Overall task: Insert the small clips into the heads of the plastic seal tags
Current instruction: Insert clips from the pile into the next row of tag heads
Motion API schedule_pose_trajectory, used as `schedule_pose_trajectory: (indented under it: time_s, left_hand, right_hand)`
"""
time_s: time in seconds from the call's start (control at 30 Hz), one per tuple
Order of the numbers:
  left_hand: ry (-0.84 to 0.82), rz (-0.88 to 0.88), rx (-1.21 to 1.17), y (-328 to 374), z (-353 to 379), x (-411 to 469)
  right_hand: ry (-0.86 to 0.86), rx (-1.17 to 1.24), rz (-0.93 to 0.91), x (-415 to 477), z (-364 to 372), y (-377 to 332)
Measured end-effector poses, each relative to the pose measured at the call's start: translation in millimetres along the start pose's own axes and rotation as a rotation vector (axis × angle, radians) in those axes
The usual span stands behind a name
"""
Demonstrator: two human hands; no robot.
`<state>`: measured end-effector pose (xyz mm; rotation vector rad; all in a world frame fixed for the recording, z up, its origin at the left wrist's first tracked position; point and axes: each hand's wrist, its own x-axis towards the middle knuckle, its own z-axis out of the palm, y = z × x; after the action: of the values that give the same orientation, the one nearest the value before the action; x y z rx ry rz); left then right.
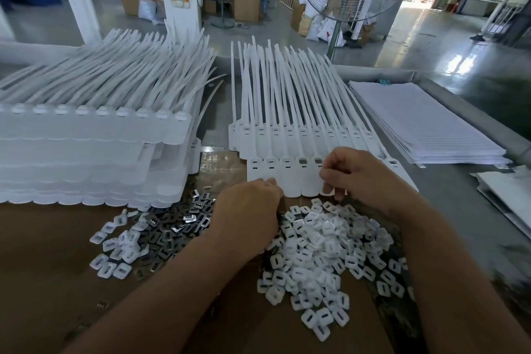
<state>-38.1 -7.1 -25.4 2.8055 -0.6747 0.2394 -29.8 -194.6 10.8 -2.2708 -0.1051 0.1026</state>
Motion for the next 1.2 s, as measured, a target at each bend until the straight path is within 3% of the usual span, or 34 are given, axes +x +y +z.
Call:
schedule_pose_trajectory:
  time_s: [0.2,0.4,0.57,1.1,1.2]
  left_hand:
    - [0.007,-0.001,0.004,0.6,-0.3,-0.7]
    - [0.018,0.009,0.004,-0.6,-0.1,-1.6]
    - [0.003,0.021,0.014,-1.6,-0.6,-1.5]
    - [0.007,0.027,0.035,-1.5,0.7,-3.7]
    - [0.013,0.029,0.038,-2.0,1.1,-3.7]
  right_hand:
    - [0.22,0.07,-0.019,9.0,6.1,5.8]
    - [0.319,0.2,-0.006,18.2,11.5,6.9]
    - [0.352,0.114,-0.07,31.7,19.4,1.4]
    - [0.3,-0.347,-0.039,49.2,39.3,10.6]
    - [0.309,-0.347,-0.038,50.6,40.6,11.3]
